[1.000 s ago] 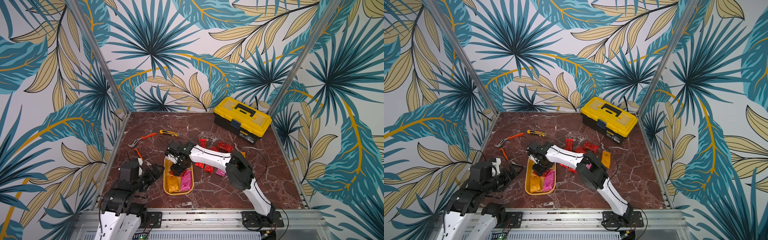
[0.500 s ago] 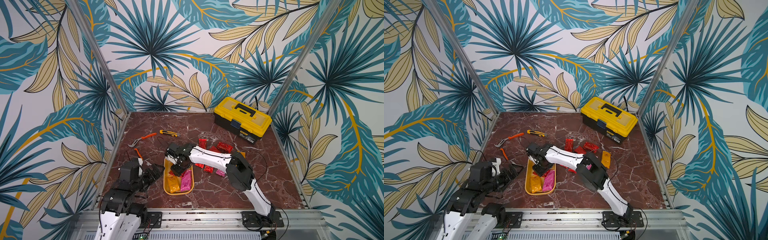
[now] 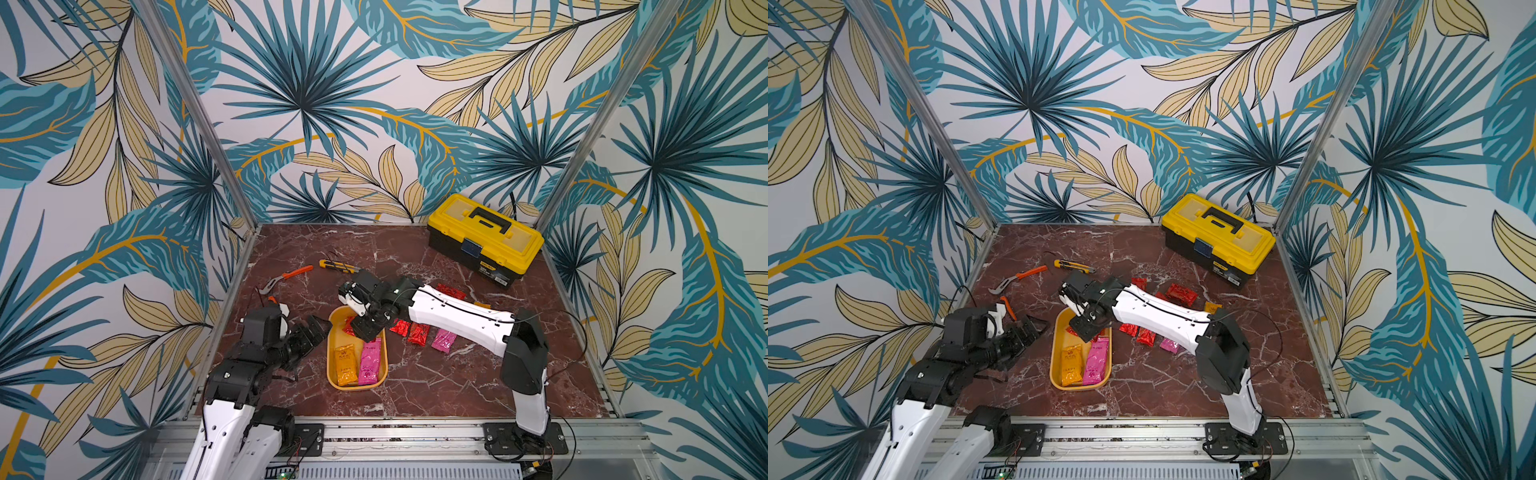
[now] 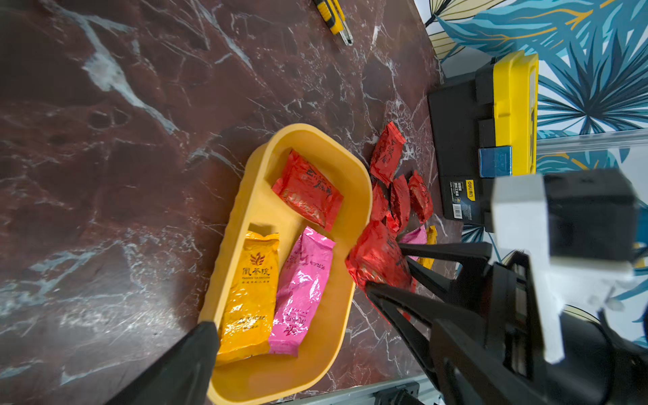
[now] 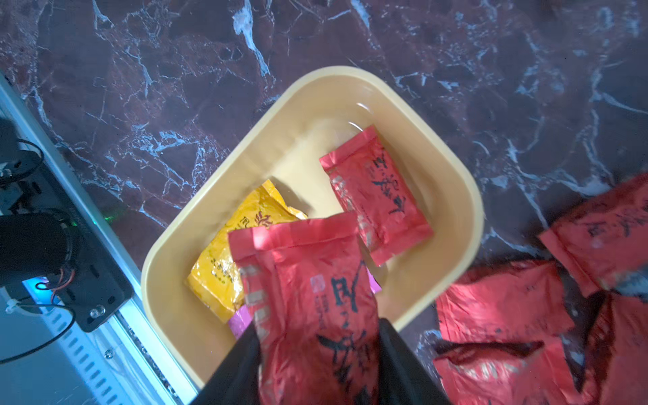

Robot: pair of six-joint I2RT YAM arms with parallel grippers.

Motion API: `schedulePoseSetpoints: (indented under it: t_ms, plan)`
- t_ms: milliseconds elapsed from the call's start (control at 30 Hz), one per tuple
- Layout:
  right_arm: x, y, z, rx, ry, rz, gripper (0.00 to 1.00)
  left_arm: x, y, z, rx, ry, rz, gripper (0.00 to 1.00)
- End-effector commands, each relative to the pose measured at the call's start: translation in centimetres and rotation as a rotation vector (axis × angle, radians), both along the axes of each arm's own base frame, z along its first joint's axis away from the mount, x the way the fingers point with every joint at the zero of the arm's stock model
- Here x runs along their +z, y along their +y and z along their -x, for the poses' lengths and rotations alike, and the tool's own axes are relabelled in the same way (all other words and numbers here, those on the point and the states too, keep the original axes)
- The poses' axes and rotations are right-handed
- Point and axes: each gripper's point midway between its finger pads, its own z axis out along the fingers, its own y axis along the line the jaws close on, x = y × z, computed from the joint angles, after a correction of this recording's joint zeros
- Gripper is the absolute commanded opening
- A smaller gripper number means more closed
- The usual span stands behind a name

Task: Take the tea bags out of the storage box
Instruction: Pick up the tea bag from the storage box, then place the tea bag at the center of the board.

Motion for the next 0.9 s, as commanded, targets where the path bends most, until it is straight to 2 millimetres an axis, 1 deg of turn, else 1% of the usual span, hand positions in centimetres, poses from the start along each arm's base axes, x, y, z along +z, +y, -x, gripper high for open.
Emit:
schedulePoseSetpoints:
  t_ms: [0,100,133,200,233,267,367,433,533,667,767,867]
  plan:
    - [0.2,-3.7,-1.3,-0.104,-0.033,0.031,0.51,2.2,-1.7,-2.6,-0.058,-0.071,0.052,1.00]
    - [0.4,-6.6,-2.6,-0.195,-0.044,0.005,0.51,2.0,-4.1,-4.1,-0.107,-0.075,0.045,1.00]
    - [0.1,-7.8,-3.3,-0.240,-0.039,-0.004,0.51,2.0,-5.2,-4.4,-0.134,-0.080,0.040,1.00]
    - [-0.4,-9.7,-4.6,-0.311,-0.031,-0.016,0.52,1.5,-7.3,-5.1,-0.176,-0.070,0.030,1.00]
    - [-0.8,-11.1,-5.8,-0.369,-0.028,-0.015,0.51,1.2,-8.5,-5.3,-0.201,-0.064,0.033,1.00]
    - [-1.3,-12.1,-6.7,-0.414,-0.024,-0.012,0.51,0.9,-9.6,-5.5,-0.221,-0.061,0.035,1.00]
    - [-2.6,-14.1,-9.3,-0.512,-0.036,0.008,0.51,0.0,-11.9,-5.8,-0.268,-0.041,0.036,1.00]
    - [-3.5,-15.2,-11.1,-0.568,-0.048,0.037,0.51,-0.5,-12.8,-5.8,-0.284,-0.030,0.037,1.00]
    - [-4.9,-16.3,-13.8,-0.640,-0.044,0.061,0.51,-1.2,-13.1,-5.3,-0.293,-0.013,0.029,1.00]
    - [-6.7,-17.1,-16.7,-0.699,-0.042,0.089,0.52,-2.1,-12.2,-4.1,-0.276,0.006,0.016,1.00]
    - [-7.5,-17.8,-18.3,-0.745,-0.053,0.103,0.52,-2.5,-11.2,-3.1,-0.254,0.007,0.011,1.00]
    - [-8.0,-18.4,-19.3,-0.782,-0.047,0.098,0.52,-2.8,-10.4,-2.2,-0.238,0.006,0.014,1.00]
